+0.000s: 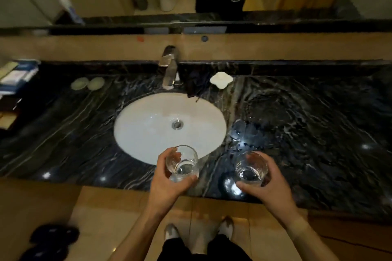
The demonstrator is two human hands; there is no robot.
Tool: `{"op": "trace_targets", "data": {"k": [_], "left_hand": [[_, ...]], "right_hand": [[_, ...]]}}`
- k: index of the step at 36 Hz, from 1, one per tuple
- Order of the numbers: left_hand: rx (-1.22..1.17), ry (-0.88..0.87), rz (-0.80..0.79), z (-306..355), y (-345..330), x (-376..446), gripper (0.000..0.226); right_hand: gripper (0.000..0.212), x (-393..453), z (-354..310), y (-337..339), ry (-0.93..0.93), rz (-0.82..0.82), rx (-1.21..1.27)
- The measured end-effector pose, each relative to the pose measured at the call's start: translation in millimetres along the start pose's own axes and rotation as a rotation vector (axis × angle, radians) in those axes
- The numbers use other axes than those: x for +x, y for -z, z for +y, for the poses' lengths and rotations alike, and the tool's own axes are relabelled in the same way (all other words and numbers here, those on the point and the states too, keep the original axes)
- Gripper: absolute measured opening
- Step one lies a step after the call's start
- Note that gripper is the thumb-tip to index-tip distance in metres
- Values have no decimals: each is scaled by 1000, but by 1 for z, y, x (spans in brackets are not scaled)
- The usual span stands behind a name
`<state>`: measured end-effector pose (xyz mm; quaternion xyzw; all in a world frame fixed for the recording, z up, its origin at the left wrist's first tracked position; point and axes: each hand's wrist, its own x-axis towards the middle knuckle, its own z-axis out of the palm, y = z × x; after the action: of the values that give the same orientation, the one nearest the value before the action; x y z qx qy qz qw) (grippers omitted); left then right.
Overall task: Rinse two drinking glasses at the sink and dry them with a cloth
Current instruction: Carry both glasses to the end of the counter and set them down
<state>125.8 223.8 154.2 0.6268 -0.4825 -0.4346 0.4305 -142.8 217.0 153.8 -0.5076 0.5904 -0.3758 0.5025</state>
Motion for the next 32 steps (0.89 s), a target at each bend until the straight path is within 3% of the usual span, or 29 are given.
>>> {"op": "trace_targets", "data": {"k": [13,32], "left_hand": [[-102,31,272,-39,123,-75,81],[-117,108,559,-100,332,-185,81]], "right_hand": [[86,-19,-30,-124,70,-291,-129],[79,-74,-91,-352,239,-528,-152]]}}
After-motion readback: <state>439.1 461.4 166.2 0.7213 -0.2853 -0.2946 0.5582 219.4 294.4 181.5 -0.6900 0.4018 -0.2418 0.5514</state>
